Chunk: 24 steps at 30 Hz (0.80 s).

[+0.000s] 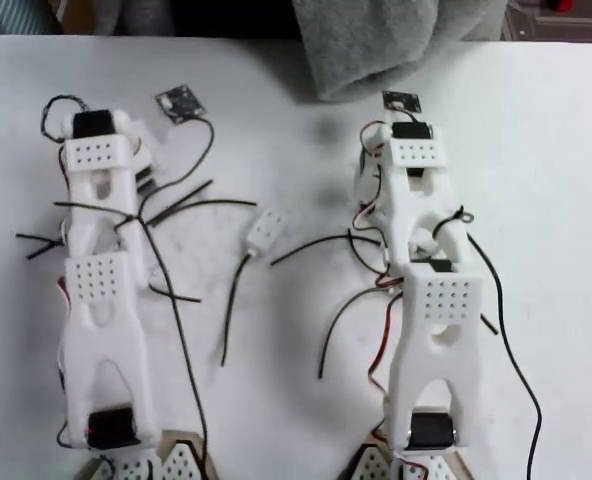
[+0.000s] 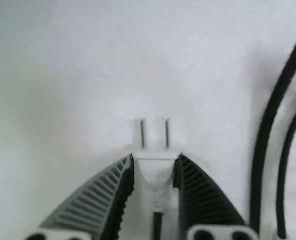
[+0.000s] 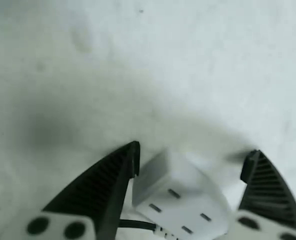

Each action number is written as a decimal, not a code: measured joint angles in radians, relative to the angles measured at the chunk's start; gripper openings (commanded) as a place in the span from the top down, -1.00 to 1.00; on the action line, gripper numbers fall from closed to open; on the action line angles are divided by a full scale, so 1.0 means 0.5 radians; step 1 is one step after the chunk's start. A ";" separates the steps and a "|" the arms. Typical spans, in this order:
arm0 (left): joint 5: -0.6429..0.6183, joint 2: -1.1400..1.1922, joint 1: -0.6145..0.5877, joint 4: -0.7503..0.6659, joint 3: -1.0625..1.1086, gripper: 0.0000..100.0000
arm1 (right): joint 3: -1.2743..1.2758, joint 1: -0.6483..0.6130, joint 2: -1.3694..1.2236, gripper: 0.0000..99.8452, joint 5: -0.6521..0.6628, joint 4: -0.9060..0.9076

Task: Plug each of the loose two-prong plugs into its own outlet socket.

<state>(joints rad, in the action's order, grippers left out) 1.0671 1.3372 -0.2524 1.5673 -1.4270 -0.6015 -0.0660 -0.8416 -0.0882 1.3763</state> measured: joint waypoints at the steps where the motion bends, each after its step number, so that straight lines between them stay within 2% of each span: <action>1: 0.000 0.009 0.003 0.000 -0.018 0.92 | 0.000 0.000 0.000 0.36 0.000 0.000; 6: 0.003 -0.003 0.003 0.074 -0.049 0.95 | 0.000 0.000 -0.003 0.36 0.000 0.000; 11: 0.003 -0.193 0.006 0.356 -0.043 0.95 | 0.000 0.000 -0.003 0.36 0.000 -0.006; 20: -0.086 -1.114 0.009 0.439 -0.006 0.95 | 0.000 0.000 -0.003 0.36 0.000 -0.006; 24: -0.153 -1.623 0.009 0.439 0.292 0.95 | 0.000 0.000 -0.003 0.36 0.000 -0.006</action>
<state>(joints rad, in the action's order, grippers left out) 0.9904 0.5255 -0.2478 1.7868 -1.2812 -0.6015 -0.0660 -0.8431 -0.0882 1.3732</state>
